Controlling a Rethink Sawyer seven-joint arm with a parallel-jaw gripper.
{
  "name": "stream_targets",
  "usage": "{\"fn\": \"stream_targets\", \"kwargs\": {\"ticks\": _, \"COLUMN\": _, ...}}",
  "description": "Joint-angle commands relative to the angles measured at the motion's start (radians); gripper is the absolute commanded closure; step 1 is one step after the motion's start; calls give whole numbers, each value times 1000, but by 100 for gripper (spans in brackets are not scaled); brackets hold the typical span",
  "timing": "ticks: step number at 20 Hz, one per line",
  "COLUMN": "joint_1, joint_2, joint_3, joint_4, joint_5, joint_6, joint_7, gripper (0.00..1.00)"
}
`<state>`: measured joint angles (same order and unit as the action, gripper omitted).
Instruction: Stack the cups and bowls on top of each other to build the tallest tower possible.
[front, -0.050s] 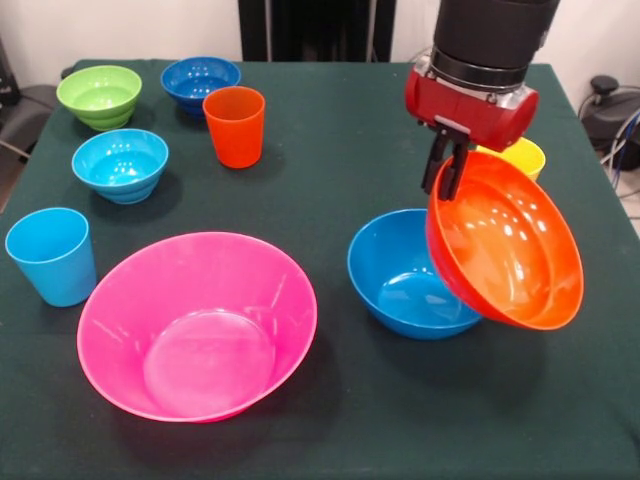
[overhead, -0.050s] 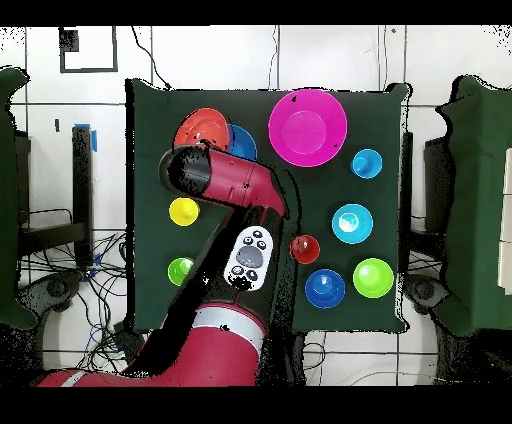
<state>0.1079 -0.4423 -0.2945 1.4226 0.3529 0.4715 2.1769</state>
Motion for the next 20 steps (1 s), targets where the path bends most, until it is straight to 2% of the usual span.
{"fn": "stream_targets", "kwargs": {"ticks": 1, "joint_1": -41, "joint_2": -15, "joint_3": 140, "joint_4": 122, "joint_5": -10, "joint_6": -67, "joint_7": 95, "gripper": 100}}
{"fn": "stream_targets", "kwargs": {"ticks": 10, "joint_1": -48, "joint_2": -20, "joint_3": 138, "joint_4": 96, "joint_5": -15, "joint_6": -22, "joint_7": 85, "gripper": 100}}
{"fn": "stream_targets", "kwargs": {"ticks": 18, "joint_1": -55, "joint_2": -117, "joint_3": 133, "joint_4": 96, "joint_5": -6, "joint_6": 146, "joint_7": 72, "gripper": 100}}
{"fn": "stream_targets", "kwargs": {"ticks": 20, "joint_1": -59, "joint_2": -135, "joint_3": 133, "joint_4": 106, "joint_5": -8, "joint_6": 160, "joint_7": 63, "gripper": 100}}
